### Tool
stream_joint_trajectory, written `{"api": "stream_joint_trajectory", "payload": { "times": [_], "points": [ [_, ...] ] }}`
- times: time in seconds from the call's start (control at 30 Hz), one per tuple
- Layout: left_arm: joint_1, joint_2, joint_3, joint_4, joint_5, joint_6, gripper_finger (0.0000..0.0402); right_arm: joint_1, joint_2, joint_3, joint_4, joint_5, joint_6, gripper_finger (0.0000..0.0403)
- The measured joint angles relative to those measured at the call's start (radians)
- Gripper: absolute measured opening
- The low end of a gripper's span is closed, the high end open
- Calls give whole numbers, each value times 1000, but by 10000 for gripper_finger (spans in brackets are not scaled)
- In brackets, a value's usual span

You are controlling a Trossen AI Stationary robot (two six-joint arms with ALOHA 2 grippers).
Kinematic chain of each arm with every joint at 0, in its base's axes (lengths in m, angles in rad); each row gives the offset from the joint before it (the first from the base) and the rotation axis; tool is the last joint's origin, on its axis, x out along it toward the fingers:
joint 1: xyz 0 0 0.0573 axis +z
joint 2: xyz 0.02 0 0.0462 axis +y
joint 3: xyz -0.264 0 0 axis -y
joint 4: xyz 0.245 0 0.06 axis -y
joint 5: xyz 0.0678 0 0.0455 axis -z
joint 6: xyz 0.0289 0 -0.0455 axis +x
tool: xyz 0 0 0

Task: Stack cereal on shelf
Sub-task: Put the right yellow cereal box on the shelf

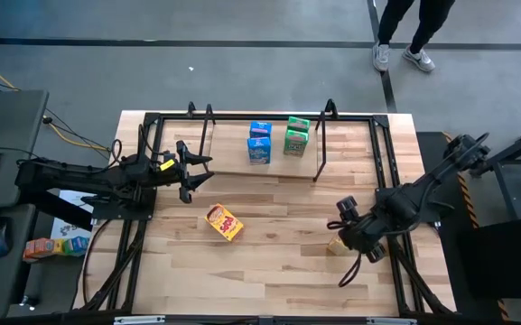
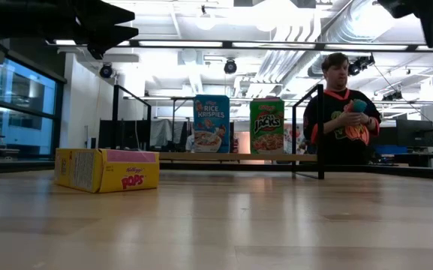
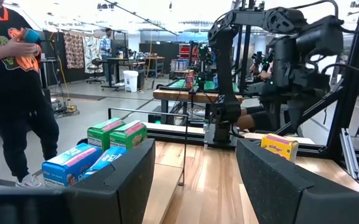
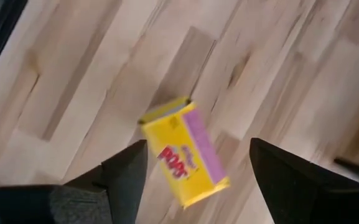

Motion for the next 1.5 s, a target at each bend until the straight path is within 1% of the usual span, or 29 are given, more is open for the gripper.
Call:
{"api": "stream_joint_trajectory", "payload": {
  "times": [0.13, 0.3, 0.37, 0.5, 0.67, 0.83, 1.0, 1.2, 1.33, 1.5],
  "points": [
    [4, 0, 0, 0, 0, 1, 218, 0, -50, -45, 35, 2, -4, 259],
    [4, 0, 0, 0, 0, 0, 218, 0, -73, -156, 91, -70, 12, 259],
    [4, 0, 0, 0, 0, 0, 218, -1, -74, -174, 96, -70, 5, 259],
    [4, 0, 0, 0, 0, 0, 218, -3, -75, -174, 113, -46, -35, 259],
    [4, 0, 0, 0, 0, 0, 218, -21, -75, -183, 128, -73, -41, 259],
    [4, 0, 0, 0, 0, 0, 218, -21, -75, -213, 197, -68, -69, 259],
    [4, 0, 0, 0, 0, 0, 218, -21, -74, -225, 176, -106, -32, 259],
    [4, 0, 0, 0, 0, -1, 218, -21, -74, -225, 192, -96, -26, 259],
    [4, 0, 0, 0, 0, -1, 218, -21, -74, -225, 191, -96, 40, 259],
    [4, 0, 0, 0, 0, 0, 218, -21, -74, -225, 192, -97, 86, 259]
  ]
}}
